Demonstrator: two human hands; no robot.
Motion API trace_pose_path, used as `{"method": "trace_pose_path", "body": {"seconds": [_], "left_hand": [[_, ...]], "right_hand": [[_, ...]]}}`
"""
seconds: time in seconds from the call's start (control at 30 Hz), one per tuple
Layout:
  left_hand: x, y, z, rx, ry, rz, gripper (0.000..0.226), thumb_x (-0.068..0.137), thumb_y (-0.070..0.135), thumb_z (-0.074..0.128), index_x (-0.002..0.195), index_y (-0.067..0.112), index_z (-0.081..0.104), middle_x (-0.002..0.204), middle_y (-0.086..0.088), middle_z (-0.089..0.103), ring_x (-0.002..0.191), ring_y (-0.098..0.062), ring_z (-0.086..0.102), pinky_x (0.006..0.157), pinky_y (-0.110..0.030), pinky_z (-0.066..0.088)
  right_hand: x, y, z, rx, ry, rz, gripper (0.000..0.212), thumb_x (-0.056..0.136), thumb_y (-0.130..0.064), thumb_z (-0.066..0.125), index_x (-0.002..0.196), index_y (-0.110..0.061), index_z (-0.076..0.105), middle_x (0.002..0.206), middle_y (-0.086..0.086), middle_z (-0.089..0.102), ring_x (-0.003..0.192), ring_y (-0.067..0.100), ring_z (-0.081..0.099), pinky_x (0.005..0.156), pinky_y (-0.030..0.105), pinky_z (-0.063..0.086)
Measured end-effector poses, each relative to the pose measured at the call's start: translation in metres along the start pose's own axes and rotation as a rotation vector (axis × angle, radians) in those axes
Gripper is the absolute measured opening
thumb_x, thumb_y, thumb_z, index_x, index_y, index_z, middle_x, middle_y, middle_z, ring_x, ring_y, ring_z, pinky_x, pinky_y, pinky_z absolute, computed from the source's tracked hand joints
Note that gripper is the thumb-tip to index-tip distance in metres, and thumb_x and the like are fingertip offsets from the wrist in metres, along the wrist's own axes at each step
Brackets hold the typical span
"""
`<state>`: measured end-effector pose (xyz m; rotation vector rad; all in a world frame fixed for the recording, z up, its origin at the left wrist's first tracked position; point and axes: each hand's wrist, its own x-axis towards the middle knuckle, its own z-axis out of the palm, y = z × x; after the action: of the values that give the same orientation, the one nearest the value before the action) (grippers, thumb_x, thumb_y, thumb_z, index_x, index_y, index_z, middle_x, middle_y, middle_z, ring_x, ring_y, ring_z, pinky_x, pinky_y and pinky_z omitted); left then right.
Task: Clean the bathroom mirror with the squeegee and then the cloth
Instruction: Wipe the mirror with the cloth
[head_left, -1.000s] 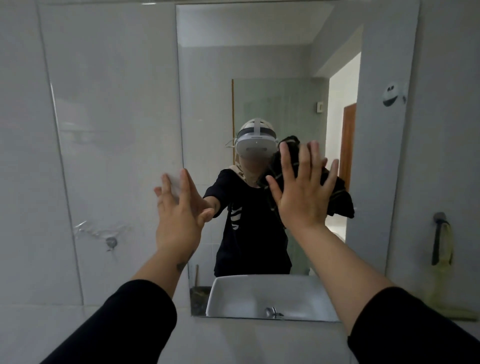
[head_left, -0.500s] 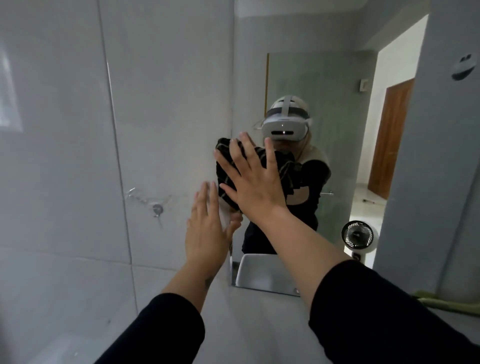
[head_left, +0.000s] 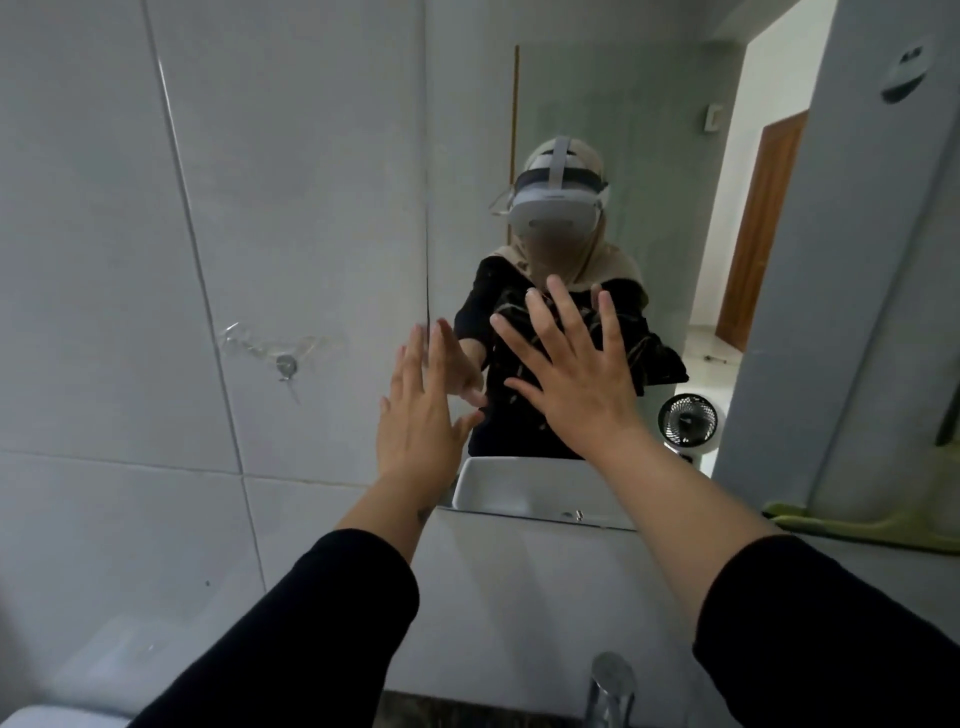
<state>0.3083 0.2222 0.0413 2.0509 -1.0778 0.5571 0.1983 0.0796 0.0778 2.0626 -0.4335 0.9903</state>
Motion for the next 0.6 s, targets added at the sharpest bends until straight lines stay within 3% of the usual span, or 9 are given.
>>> {"method": "trace_pose_path", "body": {"seconds": [0.2, 0.4, 0.6], "left_hand": [[0.001, 0.009, 0.006, 0.041, -0.022, -0.059, 0.111, 0.082, 0.039, 0.068, 0.147, 0.026, -0.021, 0.158, 0.004, -0.022, 0.147, -0.023, -0.01, 0.11, -0.05, 0.034], [0.0, 0.007, 0.019, -0.02, 0.052, -0.057, 0.119, 0.076, 0.04, 0.074, 0.145, 0.034, -0.022, 0.158, 0.007, -0.019, 0.147, -0.021, -0.01, 0.109, -0.053, 0.031], [0.0, 0.0, 0.025, -0.021, 0.087, -0.032, 0.118, 0.075, 0.042, 0.074, 0.146, 0.036, -0.019, 0.159, 0.008, -0.015, 0.147, -0.021, -0.007, 0.11, -0.056, 0.029]], "right_hand": [[-0.033, 0.044, 0.002, 0.017, -0.019, 0.127, 0.075, 0.089, -0.056, 0.042, 0.151, -0.031, 0.007, 0.15, 0.011, 0.012, 0.144, 0.033, 0.016, 0.113, 0.06, 0.008], [-0.067, 0.091, 0.011, 0.036, -0.042, 0.338, 0.068, 0.092, -0.057, 0.032, 0.151, -0.029, 0.011, 0.151, 0.01, 0.011, 0.144, 0.032, 0.013, 0.112, 0.06, 0.004], [-0.103, 0.126, 0.016, 0.105, -0.049, 0.637, 0.068, 0.093, -0.058, 0.03, 0.15, -0.028, 0.009, 0.149, 0.01, 0.01, 0.143, 0.033, 0.009, 0.11, 0.065, 0.01]]}}
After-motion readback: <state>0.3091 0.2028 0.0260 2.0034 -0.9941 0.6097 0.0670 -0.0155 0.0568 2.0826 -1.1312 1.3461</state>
